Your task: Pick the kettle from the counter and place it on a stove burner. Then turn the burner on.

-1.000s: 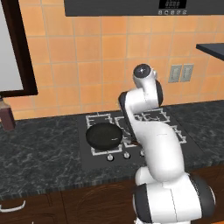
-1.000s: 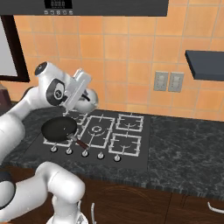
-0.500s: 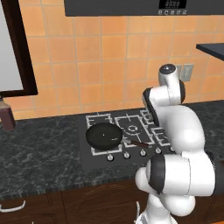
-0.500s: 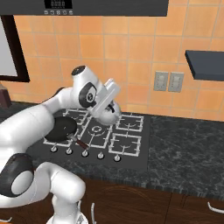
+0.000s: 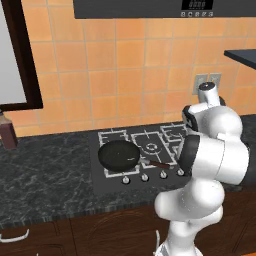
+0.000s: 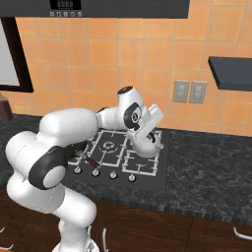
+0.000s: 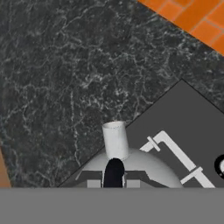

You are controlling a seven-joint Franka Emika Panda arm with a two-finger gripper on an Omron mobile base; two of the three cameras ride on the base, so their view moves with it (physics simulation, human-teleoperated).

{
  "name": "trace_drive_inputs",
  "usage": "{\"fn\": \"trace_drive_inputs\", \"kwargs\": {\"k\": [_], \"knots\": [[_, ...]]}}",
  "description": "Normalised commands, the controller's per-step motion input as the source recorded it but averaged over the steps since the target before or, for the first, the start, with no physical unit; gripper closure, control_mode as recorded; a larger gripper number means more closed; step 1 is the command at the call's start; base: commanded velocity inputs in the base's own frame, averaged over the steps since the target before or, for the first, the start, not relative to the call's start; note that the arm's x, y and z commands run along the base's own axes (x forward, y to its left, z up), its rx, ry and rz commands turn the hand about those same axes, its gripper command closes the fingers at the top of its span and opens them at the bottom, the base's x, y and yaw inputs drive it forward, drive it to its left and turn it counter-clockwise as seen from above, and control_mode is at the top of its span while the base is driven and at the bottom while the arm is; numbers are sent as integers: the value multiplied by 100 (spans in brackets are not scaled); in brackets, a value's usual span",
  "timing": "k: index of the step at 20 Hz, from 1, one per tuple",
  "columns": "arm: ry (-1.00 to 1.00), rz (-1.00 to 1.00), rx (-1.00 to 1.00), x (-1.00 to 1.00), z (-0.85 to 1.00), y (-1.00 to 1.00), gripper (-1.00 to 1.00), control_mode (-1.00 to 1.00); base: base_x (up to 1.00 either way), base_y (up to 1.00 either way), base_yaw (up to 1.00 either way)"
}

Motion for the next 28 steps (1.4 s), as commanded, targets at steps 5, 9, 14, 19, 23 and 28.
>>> {"fn": "trace_drive_inputs", "kwargs": {"k": [5, 9, 14, 19, 23, 28], "knots": [[3, -9, 0, 39, -29, -3, 100, -100, 0, 0, 0], [8, -7, 1, 69, -29, 13, 100, -100, 0, 0, 0], [14, -3, 1, 42, -45, 12, 100, -100, 0, 0, 0], [20, -2, 0, 23, -70, 13, 100, -100, 0, 0, 0], [24, 0, 1, 7, -56, 8, 100, -100, 0, 0, 0], [1, 2, -3, -39, -5, 11, 100, -100, 0, 0, 0]]}}
